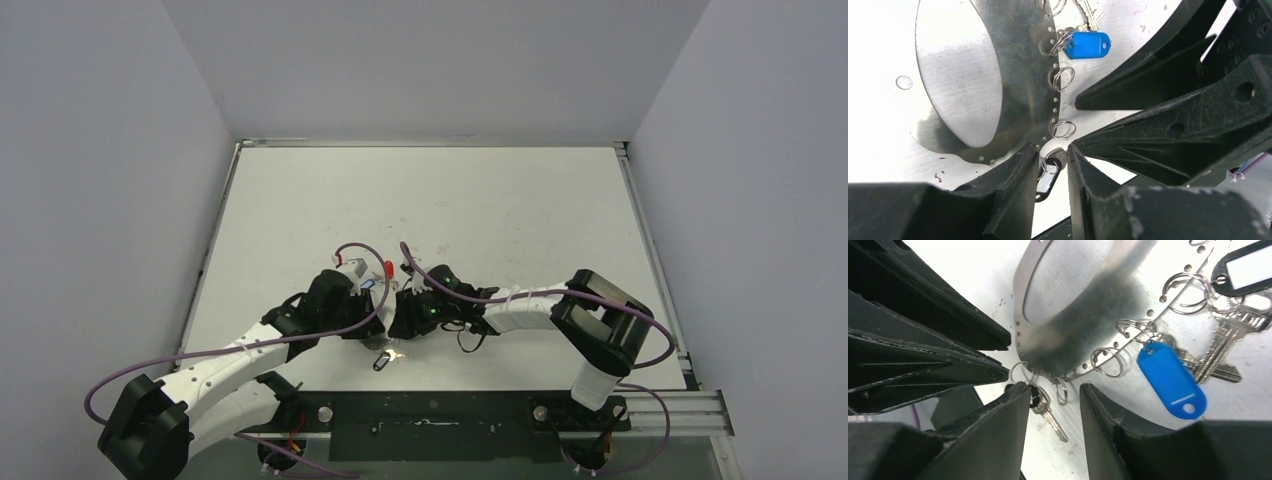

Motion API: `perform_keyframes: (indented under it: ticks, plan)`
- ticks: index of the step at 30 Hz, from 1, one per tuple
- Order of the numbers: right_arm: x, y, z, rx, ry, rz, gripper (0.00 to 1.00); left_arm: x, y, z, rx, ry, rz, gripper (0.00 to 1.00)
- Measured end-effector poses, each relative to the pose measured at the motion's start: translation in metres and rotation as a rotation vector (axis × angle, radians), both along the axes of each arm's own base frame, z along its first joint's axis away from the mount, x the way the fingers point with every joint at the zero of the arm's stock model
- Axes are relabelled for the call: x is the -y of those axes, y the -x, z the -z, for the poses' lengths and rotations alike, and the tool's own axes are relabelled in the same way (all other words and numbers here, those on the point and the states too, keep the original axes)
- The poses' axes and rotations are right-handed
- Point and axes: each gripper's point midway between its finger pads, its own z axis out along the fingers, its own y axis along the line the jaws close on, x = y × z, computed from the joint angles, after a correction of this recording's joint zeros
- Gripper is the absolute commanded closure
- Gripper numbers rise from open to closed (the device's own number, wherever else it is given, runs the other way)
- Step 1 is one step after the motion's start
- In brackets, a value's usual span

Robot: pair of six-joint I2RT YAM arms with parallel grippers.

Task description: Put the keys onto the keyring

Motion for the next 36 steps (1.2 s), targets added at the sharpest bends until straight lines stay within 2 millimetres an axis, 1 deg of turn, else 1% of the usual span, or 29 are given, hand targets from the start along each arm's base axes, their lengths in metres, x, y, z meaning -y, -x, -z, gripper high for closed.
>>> perform_keyframes:
  ticks: [4,9,13,17,20,23,30,36]
  plan:
    - [0.006,-0.003,0.006,0.024,0.056,-0.009,0.55,-0.002,0.001,0.001,-0.005,-0.009,0.0,0.71]
    - [0.012,-0.002,0.01,0.037,0.113,-0.034,0.64,-0.002,0.002,0.001,-0.006,-0.009,0.0,0.71]
    - [0.005,-0.002,0.012,0.036,0.117,-0.058,0.71,-0.002,0.002,-0.001,0.002,-0.003,0.0,0.71]
    - [-0.001,0.004,0.017,0.013,0.114,-0.091,0.77,-0.003,0.002,-0.002,0.002,-0.003,-0.001,0.71]
    - [-0.004,0.008,0.019,0.001,0.112,-0.108,0.87,-0.003,0.003,-0.001,0.0,-0.007,-0.002,0.71]
    - [-0.006,0.009,0.021,-0.005,0.114,-0.117,1.0,-0.004,0.003,-0.001,-0.001,-0.009,-0.003,0.71]
    - [-0.006,0.01,0.021,-0.009,0.113,-0.12,1.0,-0.008,0.002,0.003,-0.001,-0.027,-0.019,0.71]
    - [-0.005,0.009,0.02,0.001,0.112,-0.112,1.0,-0.015,0.005,0.018,-0.049,-0.075,-0.053,0.71]
